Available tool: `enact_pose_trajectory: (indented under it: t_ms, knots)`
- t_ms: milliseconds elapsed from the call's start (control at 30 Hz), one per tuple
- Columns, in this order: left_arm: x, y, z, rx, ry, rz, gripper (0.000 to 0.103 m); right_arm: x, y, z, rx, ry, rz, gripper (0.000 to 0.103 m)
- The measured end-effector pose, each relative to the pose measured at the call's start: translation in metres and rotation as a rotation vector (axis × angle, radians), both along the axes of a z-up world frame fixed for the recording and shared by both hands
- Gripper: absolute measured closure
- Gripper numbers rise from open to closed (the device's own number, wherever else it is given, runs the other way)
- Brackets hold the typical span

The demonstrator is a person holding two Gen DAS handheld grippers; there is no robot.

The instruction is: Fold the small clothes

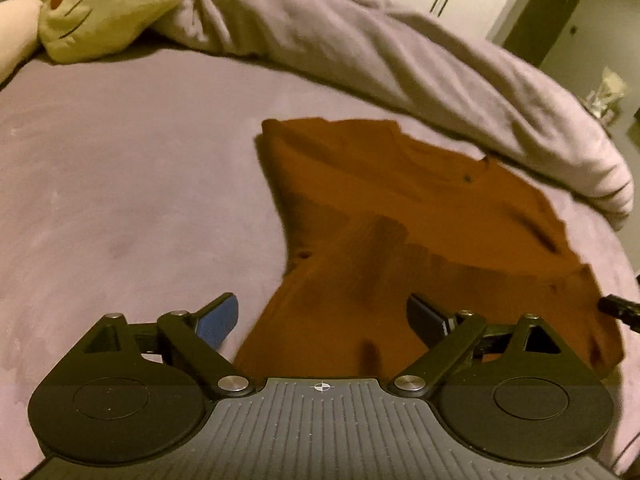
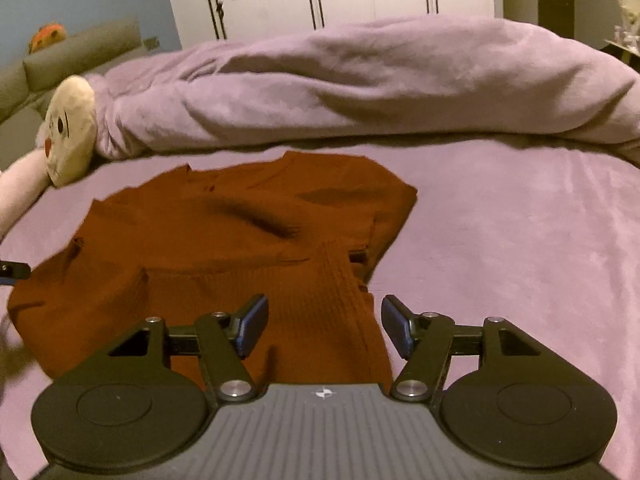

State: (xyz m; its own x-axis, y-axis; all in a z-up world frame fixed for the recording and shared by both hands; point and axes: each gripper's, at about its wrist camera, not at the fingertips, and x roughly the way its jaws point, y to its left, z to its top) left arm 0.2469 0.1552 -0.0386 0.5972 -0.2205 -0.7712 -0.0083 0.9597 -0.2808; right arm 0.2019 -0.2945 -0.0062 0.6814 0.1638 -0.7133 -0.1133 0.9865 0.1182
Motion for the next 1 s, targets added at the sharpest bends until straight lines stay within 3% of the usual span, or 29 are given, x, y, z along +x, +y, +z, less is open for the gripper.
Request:
enact_pose_trajectory:
  t_ms: [100,133,200,267,300,367,400,467,533,633,833,900,1000]
  knots:
    - [0.01,-0.007,-0.001,-0.013,-0.003,-0.036,0.011,0.009,0.003,-0.007,-0.016,0.009,-0.004,0.04]
    - [0.013,-0.011,-0.002,-0.01,-0.006,-0.053,0.017,0.012,0.003,-0.009,-0.009,0.01,-0.005,0.04]
    - [0.019,-0.019,-0.003,0.019,0.001,-0.078,0.035,0.017,0.003,-0.012,0.003,0.018,-0.001,0.041]
    - [0.024,-0.026,-0.007,0.067,0.03,-0.082,0.062,0.023,0.003,-0.016,0.002,0.024,0.003,0.042]
    - [0.026,-0.028,-0.009,0.084,0.044,-0.08,0.067,0.026,0.003,-0.018,0.008,0.034,0.007,0.048]
    - [0.024,-0.028,-0.009,0.077,0.052,-0.085,0.09,0.028,0.002,-0.02,0.011,0.042,-0.005,0.062]
    - [0.022,-0.028,-0.008,0.077,0.052,-0.081,0.09,0.029,0.001,-0.021,0.004,0.043,-0.004,0.071]
    - [0.019,-0.028,-0.005,0.082,0.045,-0.075,0.091,0.027,0.0,-0.02,-0.024,0.032,-0.012,0.077]
    - [0.016,-0.03,-0.001,0.1,0.031,-0.069,0.091,0.023,-0.001,-0.017,-0.024,0.02,-0.009,0.09]
    - [0.011,-0.031,0.009,0.109,0.002,-0.063,0.092,0.014,-0.001,-0.011,-0.056,-0.005,-0.007,0.093]
    - [0.009,-0.032,0.021,0.033,-0.035,-0.107,0.091,-0.002,0.002,0.002,-0.035,-0.056,0.016,0.095]
    - [0.016,-0.034,0.015,0.026,-0.012,-0.114,0.088,0.0,0.004,0.001,-0.031,-0.049,0.026,0.095]
    - [0.025,-0.037,0.003,0.003,0.021,-0.124,0.071,0.008,0.005,-0.01,-0.054,-0.002,0.02,0.094]
